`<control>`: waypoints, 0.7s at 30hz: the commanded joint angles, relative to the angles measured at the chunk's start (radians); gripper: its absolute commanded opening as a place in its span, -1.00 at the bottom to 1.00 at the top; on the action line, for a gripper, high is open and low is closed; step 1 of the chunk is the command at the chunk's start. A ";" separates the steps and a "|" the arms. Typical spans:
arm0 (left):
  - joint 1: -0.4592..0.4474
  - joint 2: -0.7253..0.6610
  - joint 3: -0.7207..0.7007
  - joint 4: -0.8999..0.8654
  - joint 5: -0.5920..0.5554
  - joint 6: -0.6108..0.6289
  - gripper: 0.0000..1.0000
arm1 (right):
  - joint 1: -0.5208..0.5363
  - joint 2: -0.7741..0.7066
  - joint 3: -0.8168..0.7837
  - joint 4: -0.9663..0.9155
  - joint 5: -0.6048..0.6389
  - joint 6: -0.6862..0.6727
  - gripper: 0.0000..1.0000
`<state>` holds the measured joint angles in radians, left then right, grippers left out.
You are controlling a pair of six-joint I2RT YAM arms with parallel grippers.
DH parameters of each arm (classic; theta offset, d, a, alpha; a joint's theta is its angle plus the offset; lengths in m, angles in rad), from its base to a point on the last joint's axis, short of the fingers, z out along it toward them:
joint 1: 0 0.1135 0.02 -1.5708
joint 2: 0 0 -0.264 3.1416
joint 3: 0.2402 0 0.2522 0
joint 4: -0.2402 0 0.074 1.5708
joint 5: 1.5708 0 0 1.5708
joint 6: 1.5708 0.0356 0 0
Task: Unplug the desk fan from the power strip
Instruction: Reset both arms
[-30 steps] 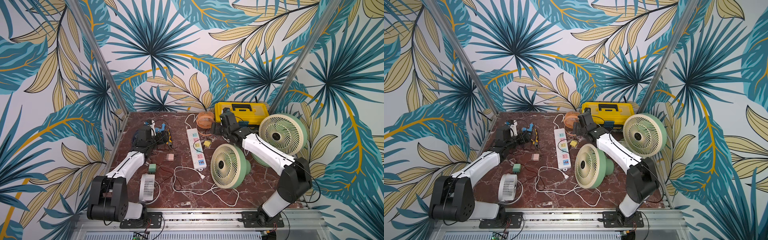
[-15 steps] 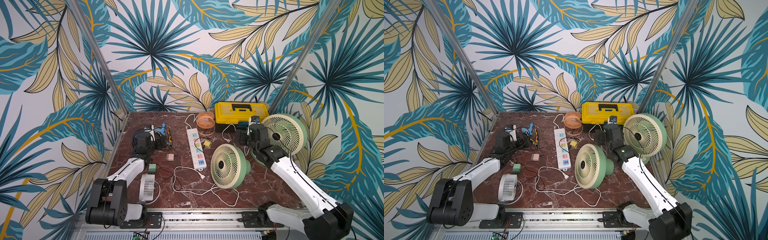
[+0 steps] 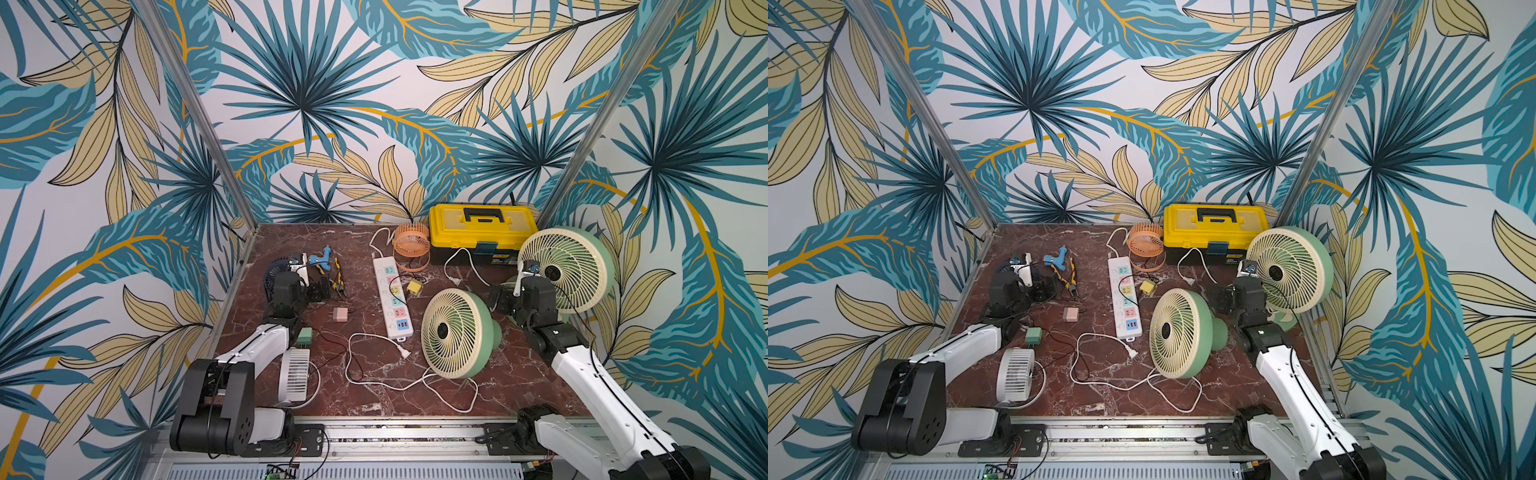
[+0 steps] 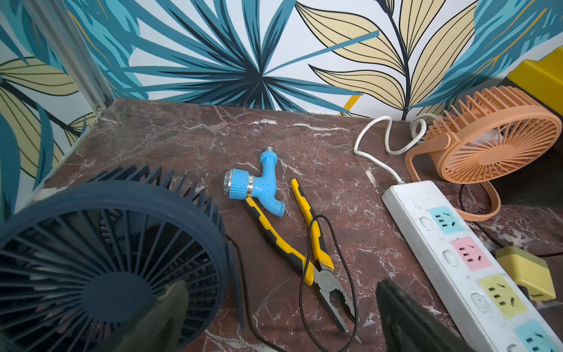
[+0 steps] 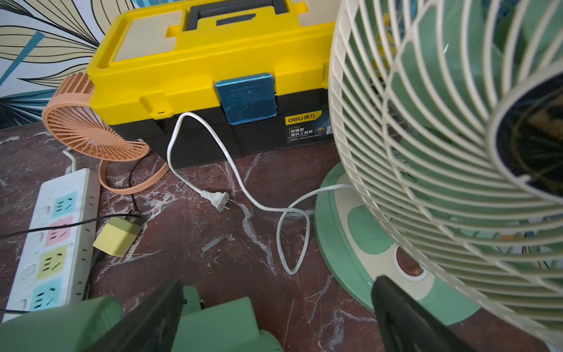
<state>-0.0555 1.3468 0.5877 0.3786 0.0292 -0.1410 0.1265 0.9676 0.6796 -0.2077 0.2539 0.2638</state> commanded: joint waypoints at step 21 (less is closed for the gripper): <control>0.011 -0.054 -0.095 0.134 0.055 0.067 1.00 | -0.133 0.240 -0.316 0.759 -0.103 -0.205 0.99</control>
<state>-0.0547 1.3163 0.5133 0.4633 0.0689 -0.0925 -0.0013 1.1732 0.3882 0.3985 0.1841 0.1024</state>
